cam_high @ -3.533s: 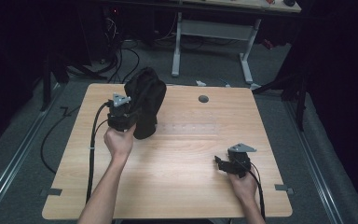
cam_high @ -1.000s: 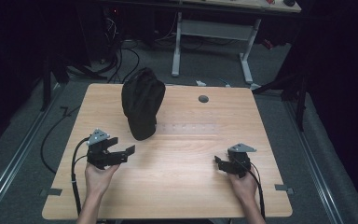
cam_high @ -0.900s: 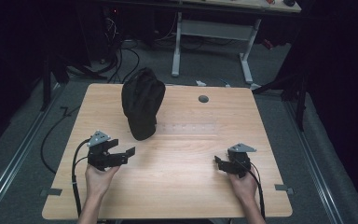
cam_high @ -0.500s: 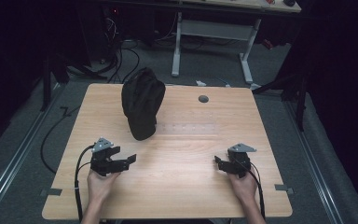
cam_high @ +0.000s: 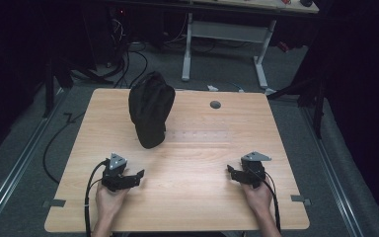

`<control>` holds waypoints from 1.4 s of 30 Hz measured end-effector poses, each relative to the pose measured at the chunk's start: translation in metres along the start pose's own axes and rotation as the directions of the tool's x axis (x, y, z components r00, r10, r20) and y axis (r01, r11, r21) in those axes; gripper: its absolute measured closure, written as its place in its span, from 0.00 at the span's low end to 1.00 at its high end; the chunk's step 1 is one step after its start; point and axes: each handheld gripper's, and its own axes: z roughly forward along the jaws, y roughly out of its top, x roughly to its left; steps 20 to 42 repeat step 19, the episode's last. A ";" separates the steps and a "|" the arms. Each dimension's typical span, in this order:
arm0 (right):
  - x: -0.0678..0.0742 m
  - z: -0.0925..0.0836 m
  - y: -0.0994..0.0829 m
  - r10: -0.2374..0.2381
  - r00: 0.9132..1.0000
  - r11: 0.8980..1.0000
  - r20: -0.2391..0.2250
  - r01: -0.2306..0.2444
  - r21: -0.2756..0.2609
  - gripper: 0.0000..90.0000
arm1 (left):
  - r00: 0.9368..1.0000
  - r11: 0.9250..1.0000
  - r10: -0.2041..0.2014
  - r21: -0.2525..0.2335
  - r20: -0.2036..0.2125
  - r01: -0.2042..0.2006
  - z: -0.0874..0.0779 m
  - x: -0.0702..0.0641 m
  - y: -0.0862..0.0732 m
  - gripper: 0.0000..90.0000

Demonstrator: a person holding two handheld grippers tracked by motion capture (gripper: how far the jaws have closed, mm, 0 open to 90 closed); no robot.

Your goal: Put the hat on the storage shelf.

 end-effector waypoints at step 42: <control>0.000 0.000 0.000 0.000 1.000 1.000 0.000 0.000 0.000 0.38 | 0.996 0.997 0.072 0.035 -0.047 -0.071 0.009 -0.002 -0.009 0.22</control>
